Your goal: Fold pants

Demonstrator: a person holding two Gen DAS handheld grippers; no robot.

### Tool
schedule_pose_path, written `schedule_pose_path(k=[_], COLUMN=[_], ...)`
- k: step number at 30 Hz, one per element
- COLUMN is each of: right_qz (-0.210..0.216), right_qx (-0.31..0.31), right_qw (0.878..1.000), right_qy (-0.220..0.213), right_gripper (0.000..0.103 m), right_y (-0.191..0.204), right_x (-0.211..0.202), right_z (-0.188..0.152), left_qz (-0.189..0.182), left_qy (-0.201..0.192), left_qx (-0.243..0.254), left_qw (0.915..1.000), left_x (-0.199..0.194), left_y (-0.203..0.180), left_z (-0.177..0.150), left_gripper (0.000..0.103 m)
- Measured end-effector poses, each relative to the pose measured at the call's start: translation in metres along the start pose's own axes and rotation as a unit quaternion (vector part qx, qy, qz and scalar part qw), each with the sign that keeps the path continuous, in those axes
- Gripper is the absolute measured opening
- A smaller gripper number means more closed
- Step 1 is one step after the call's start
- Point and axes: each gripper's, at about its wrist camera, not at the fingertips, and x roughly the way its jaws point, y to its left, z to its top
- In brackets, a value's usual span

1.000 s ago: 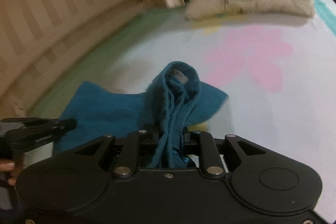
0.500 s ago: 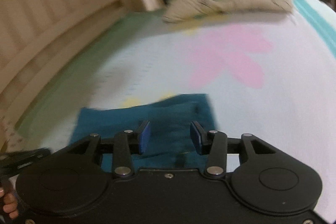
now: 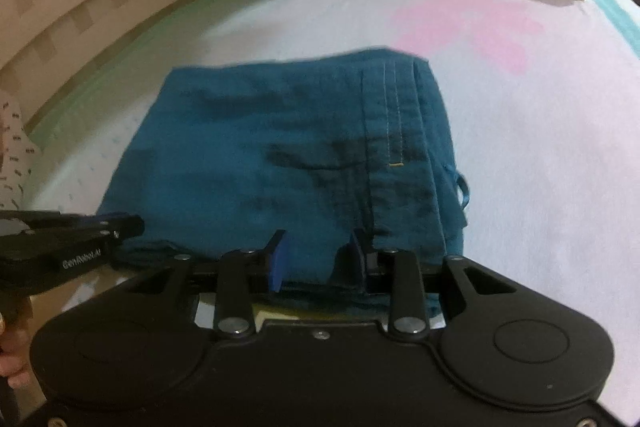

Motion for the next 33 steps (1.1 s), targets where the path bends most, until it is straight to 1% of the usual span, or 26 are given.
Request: schedule_pose_path(k=[3,6,9,12,14,15,16,19,21,25,31,33], right_qz=[0.005,0.000,-0.018,-0.037,-0.044,-0.047,-0.053,-0.076,-0.085,-0.090,-0.093,-0.090], right_qx=[0.000,0.002,0.008,0.012,0.013,0.015,0.016,0.016,0.015,0.012,0.005,0.004], right_qw=[1.000,1.000,0.999,0.999,0.999,0.999,0.998,0.997,0.996,0.995,0.994,0.994], right_qy=[-0.023,-0.030,-0.029,-0.029,-0.022,-0.018,-0.017,-0.022,-0.025,-0.044,-0.058,-0.061], right_gripper=[0.049,0.049,0.049,0.050,0.050,0.050,0.050,0.051,0.053,0.054,0.054,0.054], right_y=[0.001,0.003,0.006,0.011,0.017,0.019,0.019,0.023,0.026,0.027,0.029,0.030], right_x=[-0.021,-0.041,-0.060,-0.079,-0.090,-0.096,-0.101,-0.117,-0.126,-0.142,-0.154,-0.157], right_z=[0.003,0.000,-0.009,-0.017,-0.021,-0.023,-0.025,-0.029,-0.032,-0.034,-0.033,-0.033], left_qz=[-0.001,0.002,0.015,0.025,0.026,0.025,0.023,0.012,0.009,0.015,-0.015,-0.014], left_qy=[-0.013,-0.021,-0.025,-0.026,-0.035,-0.039,-0.042,-0.056,-0.064,-0.075,-0.065,-0.061], left_qx=[-0.027,-0.049,-0.064,-0.060,-0.058,-0.058,-0.059,-0.069,-0.071,-0.068,-0.070,-0.064], left_qw=[0.9996,0.9986,0.9975,0.9975,0.9973,0.9972,0.9971,0.9960,0.9954,0.9947,0.9953,0.9960], left_x=[-0.020,-0.046,-0.067,-0.084,-0.095,-0.100,-0.106,-0.126,-0.137,-0.152,-0.164,-0.167], left_y=[0.006,0.008,0.006,-0.002,-0.008,-0.009,-0.011,-0.016,-0.019,-0.025,-0.031,-0.034], left_z=[-0.002,-0.011,-0.019,-0.025,-0.031,-0.033,-0.036,-0.043,-0.046,-0.049,-0.052,-0.054], left_gripper=[0.011,0.011,0.012,0.012,0.012,0.014,0.019,0.019,0.019,0.019,0.019,0.019])
